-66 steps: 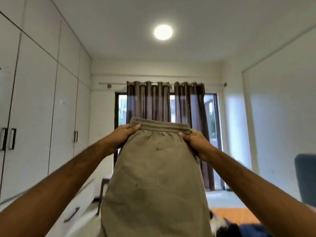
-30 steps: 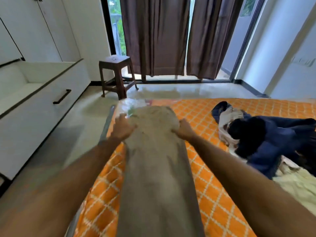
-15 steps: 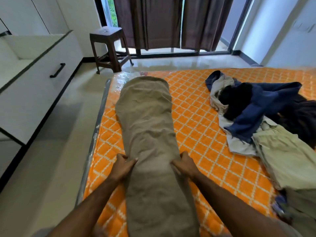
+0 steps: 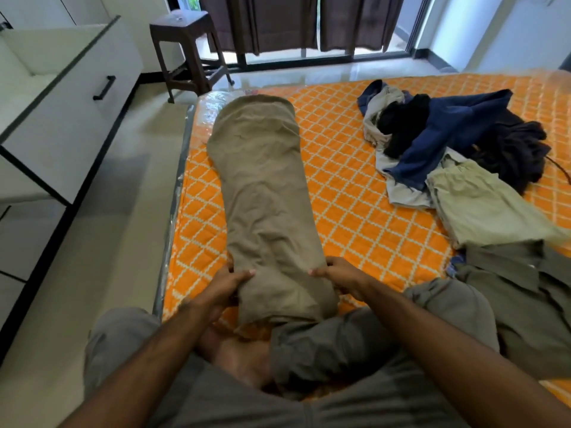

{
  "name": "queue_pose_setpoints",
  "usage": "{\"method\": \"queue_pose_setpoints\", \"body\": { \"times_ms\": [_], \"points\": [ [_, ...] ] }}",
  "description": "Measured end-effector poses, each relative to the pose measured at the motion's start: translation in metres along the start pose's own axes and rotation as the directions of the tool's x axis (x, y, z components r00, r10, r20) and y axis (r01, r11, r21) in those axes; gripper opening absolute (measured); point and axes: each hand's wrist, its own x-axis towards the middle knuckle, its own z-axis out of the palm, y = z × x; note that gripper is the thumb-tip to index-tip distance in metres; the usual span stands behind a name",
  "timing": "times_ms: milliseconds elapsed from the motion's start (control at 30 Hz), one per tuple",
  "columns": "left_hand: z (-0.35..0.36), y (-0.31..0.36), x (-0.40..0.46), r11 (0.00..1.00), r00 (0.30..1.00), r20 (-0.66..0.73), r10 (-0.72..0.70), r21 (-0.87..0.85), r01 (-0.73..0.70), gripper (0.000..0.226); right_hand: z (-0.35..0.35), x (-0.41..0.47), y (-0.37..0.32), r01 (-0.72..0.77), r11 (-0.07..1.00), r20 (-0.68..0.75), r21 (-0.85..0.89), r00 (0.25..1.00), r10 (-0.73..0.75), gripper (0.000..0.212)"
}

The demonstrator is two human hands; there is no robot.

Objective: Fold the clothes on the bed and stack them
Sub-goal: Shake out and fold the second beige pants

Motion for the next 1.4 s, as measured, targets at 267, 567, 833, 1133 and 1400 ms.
{"method": "queue_pose_setpoints", "body": {
  "times_ms": [267, 567, 833, 1133, 1400],
  "points": [
    [0.017, -0.014, -0.034, 0.986, 0.983, -0.066, 0.168, -0.001, -0.169, 0.041, 0.005, -0.025, -0.001, -0.115, 0.992, 0.137, 0.06, 0.985, 0.106, 0.028],
    [0.01, -0.015, -0.081, 0.98, 0.977, -0.17, 0.13, -0.129, -0.153, 0.041, -0.002, -0.051, 0.012, -0.117, 0.866, 0.143, 0.486, 0.988, 0.053, 0.026],
    [0.008, -0.025, -0.086, 0.987, 0.996, -0.077, 0.042, -0.15, -0.053, 0.034, 0.011, -0.054, 0.025, -0.05, 0.951, -0.071, 0.305, 0.995, 0.075, 0.018],
    [0.015, -0.012, -0.101, 0.992, 0.998, -0.068, 0.003, -0.129, -0.011, 0.02, 0.008, -0.061, 0.032, -0.037, 0.94, -0.141, 0.339, 0.986, 0.09, 0.025],
    [0.023, -0.011, -0.114, 0.992, 0.981, -0.151, 0.126, 0.035, -0.122, 0.026, 0.005, -0.061, 0.041, 0.098, 0.98, -0.262, 0.173, 0.964, -0.05, 0.019]
  ]
}}
